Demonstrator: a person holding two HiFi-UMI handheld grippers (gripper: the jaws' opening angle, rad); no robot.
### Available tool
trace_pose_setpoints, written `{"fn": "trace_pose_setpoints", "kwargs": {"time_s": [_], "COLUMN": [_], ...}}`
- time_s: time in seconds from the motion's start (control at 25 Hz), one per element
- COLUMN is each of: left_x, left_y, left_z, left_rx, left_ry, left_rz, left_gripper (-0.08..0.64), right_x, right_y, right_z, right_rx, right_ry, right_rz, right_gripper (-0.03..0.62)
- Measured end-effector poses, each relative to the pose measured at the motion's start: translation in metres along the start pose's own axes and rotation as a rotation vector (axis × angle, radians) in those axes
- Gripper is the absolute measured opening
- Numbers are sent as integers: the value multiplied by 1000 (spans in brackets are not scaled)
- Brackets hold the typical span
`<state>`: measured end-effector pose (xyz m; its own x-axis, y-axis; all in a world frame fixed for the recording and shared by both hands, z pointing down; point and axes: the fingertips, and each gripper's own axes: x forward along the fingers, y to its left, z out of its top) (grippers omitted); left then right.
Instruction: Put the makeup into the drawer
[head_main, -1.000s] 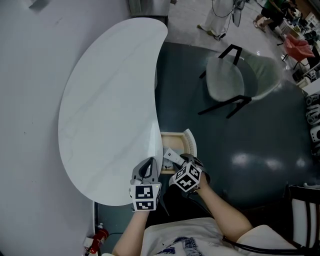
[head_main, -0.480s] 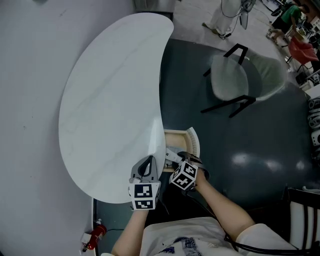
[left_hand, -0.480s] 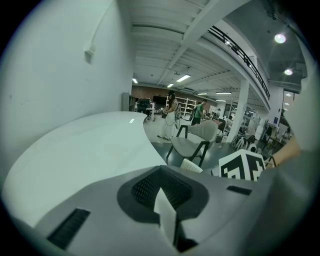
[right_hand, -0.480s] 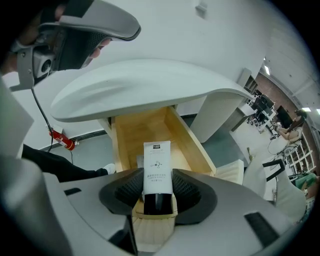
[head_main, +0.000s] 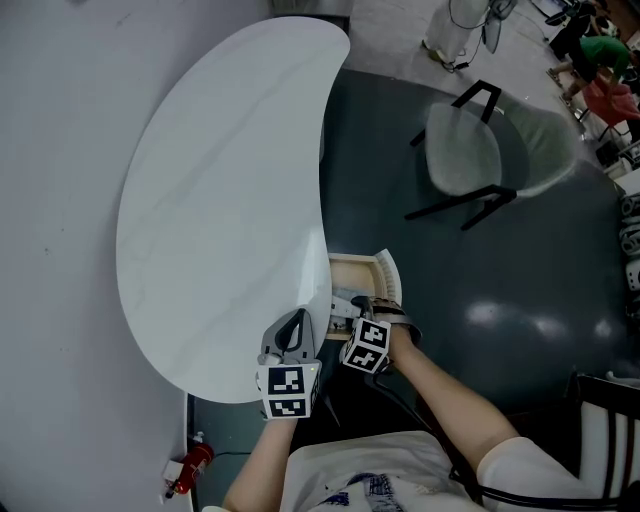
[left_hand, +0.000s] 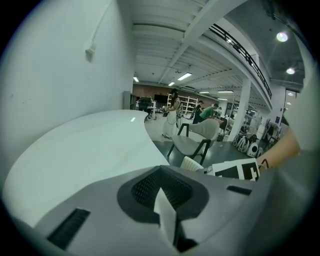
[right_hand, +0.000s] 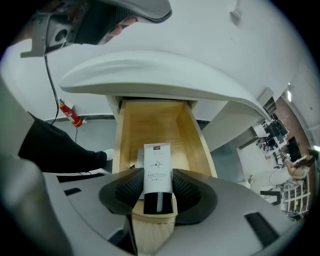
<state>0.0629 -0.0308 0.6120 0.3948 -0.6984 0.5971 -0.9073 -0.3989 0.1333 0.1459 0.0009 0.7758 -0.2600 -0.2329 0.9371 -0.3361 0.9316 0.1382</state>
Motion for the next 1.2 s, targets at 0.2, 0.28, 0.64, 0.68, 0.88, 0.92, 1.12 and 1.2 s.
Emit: {"fn": "trace_pose_setpoints", "kwargs": {"time_s": [0.2, 0.28, 0.64, 0.68, 0.88, 0.92, 1.12, 1.2], "left_x": [0, 0, 4, 5, 5, 6, 6, 7], "left_y": [0, 1, 1, 0, -5, -6, -6, -6], "left_z": [-5, -6, -9, -9, -8, -9, -12, -13], "left_rx": [-3, -4, -8, -5, -1, 1, 1, 1], "left_ry": [13, 19, 27, 25, 25, 25, 31, 34], "left_rz": [12, 16, 31, 29, 26, 26, 31, 30], "left_gripper": [41, 41, 41, 41, 41, 41, 41, 41], "right_x": [6, 9, 20, 21, 28, 29, 33, 34], "right_y": [3, 5, 2, 2, 1, 1, 3, 3], "right_z": [-2, -1, -12, -11, -13, -14, -16, -17], "right_rx": [-87, -127, -149, -151, -160, -162, -168, -156], "right_ry": [7, 10, 29, 29, 38, 44, 66, 68], "right_rz": [14, 18, 36, 36, 42, 48, 74, 81], "right_gripper": [190, 190, 187, 187, 187, 187, 187, 187]}}
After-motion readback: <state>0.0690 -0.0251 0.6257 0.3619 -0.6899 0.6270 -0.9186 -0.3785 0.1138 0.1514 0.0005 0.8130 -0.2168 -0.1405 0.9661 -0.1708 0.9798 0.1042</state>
